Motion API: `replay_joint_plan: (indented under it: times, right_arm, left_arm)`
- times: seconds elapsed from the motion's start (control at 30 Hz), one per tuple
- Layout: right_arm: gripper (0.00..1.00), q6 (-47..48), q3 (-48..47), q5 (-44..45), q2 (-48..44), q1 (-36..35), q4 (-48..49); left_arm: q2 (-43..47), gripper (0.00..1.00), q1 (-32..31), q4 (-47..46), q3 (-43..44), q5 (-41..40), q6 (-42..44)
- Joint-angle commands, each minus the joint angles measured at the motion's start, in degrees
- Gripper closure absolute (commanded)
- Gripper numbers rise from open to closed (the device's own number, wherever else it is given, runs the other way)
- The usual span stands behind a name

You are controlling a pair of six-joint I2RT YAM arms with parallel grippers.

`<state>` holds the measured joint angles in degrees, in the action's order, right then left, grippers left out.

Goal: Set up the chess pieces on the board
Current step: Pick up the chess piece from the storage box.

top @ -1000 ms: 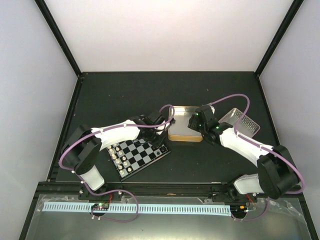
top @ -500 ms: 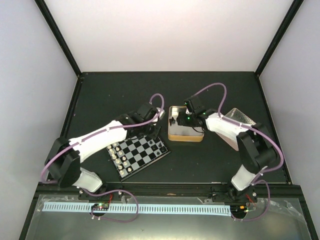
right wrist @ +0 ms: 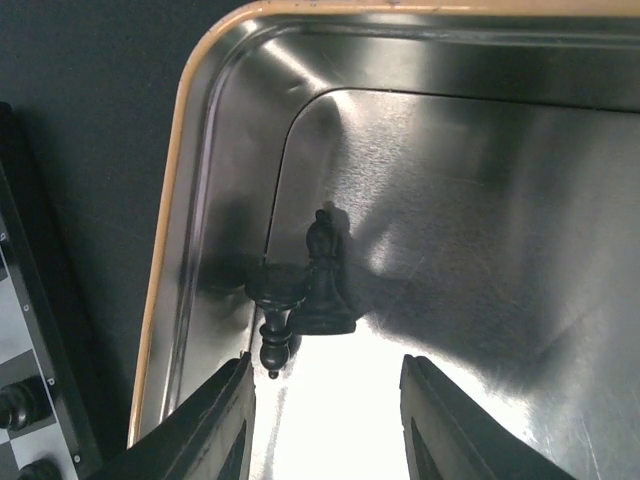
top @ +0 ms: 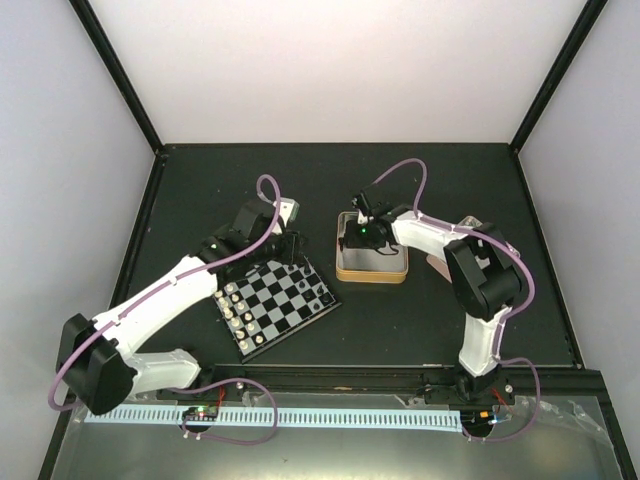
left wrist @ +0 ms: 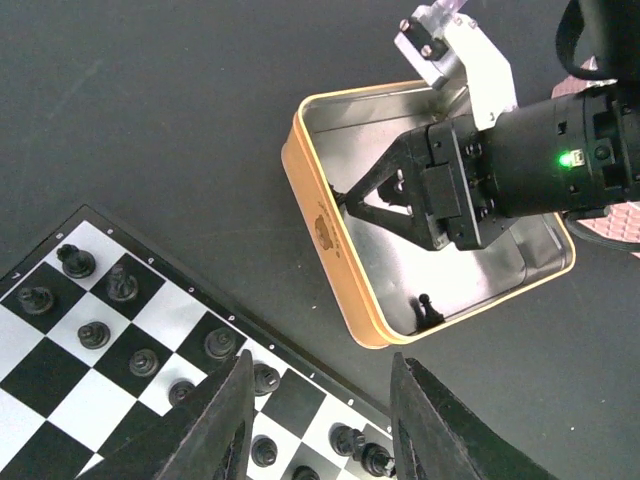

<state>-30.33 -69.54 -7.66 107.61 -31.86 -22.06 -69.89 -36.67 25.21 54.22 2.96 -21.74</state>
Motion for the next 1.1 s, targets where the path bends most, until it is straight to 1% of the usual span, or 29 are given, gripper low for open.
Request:
replay_joint_plan:
  times: [0.0,0.27,0.67,0.77,0.9,1.07]
  right_arm:
    - [0.61,1.5,-2.8,1.0,2.1,-0.7,-1.2]
    - [0.72,2.0,-5.2,2.2,5.4,-1.1,-1.7]
    - [0.72,4.1,-7.8,7.5,8.7,-2.4,-3.6]
    - [0.74,4.2,-8.1,8.2,9.2,-2.6,-3.8]
    - [0.84,4.2,-7.6,9.2,8.7,-2.8,-3.9]
    - [0.85,5.5,-4.4,11.1,3.5,-3.2,-1.4]
  left_arm:
    - [2.7,0.61,1.5,-3.5,-1.4,1.7,-2.1]
    - [3.9,0.6,3.3,-4.5,-2.9,3.6,-3.1]
    - [3.6,0.6,4.1,-5.1,-3.4,5.0,-3.4]
    - [3.6,0.6,4.1,-5.0,-3.5,5.2,-3.4]
    - [4.0,0.6,4.4,-4.8,-3.7,5.2,-3.5]
    - [4.9,0.59,4.8,-5.4,-4.2,5.6,-4.3]
